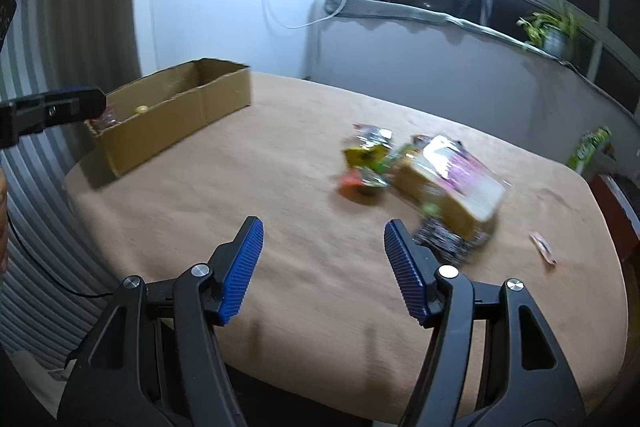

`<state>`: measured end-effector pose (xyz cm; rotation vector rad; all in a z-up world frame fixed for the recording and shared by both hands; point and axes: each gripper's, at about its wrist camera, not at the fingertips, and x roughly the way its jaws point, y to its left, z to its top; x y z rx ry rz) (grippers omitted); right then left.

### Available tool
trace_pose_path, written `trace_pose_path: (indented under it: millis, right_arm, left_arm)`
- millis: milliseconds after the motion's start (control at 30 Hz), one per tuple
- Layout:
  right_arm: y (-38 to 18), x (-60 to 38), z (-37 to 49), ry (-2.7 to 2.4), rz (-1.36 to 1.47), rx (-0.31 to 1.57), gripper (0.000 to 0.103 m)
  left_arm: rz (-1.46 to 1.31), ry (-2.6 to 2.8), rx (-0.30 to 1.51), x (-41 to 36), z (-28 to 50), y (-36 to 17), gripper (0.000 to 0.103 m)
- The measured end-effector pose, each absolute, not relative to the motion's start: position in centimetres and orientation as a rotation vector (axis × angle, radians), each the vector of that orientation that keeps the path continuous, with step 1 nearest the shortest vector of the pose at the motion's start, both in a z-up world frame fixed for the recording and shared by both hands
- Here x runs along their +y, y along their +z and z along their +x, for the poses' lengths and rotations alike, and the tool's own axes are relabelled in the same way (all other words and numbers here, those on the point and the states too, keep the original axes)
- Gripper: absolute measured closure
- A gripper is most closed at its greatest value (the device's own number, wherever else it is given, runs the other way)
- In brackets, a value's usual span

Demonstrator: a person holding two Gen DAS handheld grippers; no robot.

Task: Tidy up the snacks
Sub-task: 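Move both tools back toward the remaining snack pile, then grasp the orange triangular snack with left tool while right tool grasps black packet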

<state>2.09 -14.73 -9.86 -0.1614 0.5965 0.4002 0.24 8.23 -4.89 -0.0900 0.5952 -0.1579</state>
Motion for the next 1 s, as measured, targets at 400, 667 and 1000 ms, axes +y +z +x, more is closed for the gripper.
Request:
trace_pose_path:
  millis: [400,667,1000]
  right_arm:
    - [-12.7,-20.7,3.5,0.368,-0.064,0.65,0.037]
    - [-15.4,-22.3,6.7,0.337,-0.027,0.714,0.037]
    - [-15.6,-21.4,9.5,0.332,-0.027,0.704,0.039]
  left_arm:
    - [-0.017,-0.248,0.676,1.3,3.0,-6.5,0.025]
    - [-0.033,-0.344,0.822,-3.5,9.5,-11.0,0.025]
    - [-0.126,-0.393,0.883,-5.5,15.6,-12.9,0.04]
